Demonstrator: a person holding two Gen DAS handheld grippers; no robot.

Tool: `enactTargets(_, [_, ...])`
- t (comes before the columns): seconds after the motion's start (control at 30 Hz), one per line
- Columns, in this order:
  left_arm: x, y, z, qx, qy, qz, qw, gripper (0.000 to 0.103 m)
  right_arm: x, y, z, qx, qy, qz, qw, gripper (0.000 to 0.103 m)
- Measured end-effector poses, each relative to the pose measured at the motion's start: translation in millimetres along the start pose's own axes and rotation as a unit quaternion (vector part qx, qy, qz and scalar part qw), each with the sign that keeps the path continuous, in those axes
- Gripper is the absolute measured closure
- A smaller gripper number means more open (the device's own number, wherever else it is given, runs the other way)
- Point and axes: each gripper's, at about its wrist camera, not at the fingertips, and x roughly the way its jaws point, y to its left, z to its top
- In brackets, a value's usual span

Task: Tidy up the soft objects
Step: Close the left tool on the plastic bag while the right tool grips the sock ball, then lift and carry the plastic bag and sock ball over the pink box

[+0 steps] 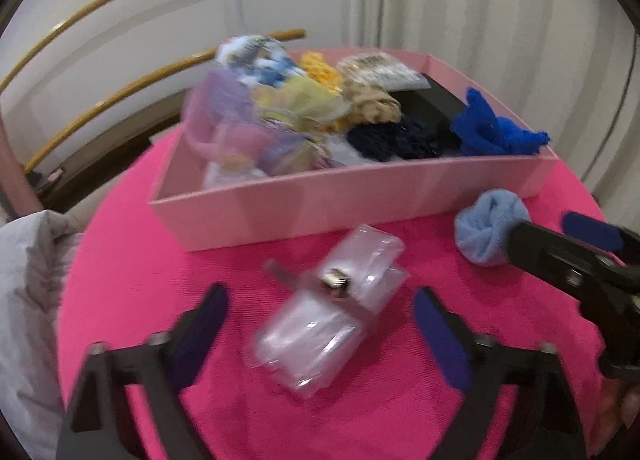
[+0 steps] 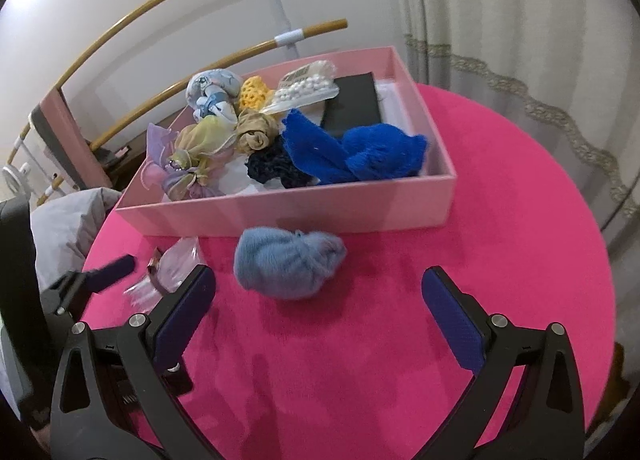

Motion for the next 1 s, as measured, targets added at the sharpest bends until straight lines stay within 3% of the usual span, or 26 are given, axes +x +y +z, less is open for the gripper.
enactTargets(0.07, [3,1,2,0.001,-0.004,-0.007,1.0,0.032,13,1,3,-0.004,0.015,0.005,1.0,0.005])
enactTargets(0.13, [4,4,2,-0.007,-0.003,-0.015,0.9999,0.037,22,3,3,-0.008,0.026,0.01,1.0,0.023])
enactTargets(0.27, [2,11,0,-0.021,-0.008,-0.014,0.9996,0.05,29,13,2,-0.032,0.026,-0.009,0.999,0.039])
enactTargets(0.3, [2,13,0,-0.024,-0.009,-0.014,0.9996,0.054,27,14,1,-0.032,0.025,-0.003,0.999,0.05])
enactTargets(0.43, [-4,18,-4,-0.035,-0.01,-0.019,0.9991,0.063,20,14,-6,-0.027,0.021,0.006,0.999,0.055])
enactTargets(0.67, [-30,23,-18,-0.056,-0.012,-0.023,0.9981,0.064,-5,8,-19,-0.019,0.01,0.005,1.0,0.055])
enactTargets(1.0, [-95,22,-40,-0.063,-0.04,0.003,0.9972,0.064,-44,16,-35,-0.026,-0.006,0.005,1.0,0.055])
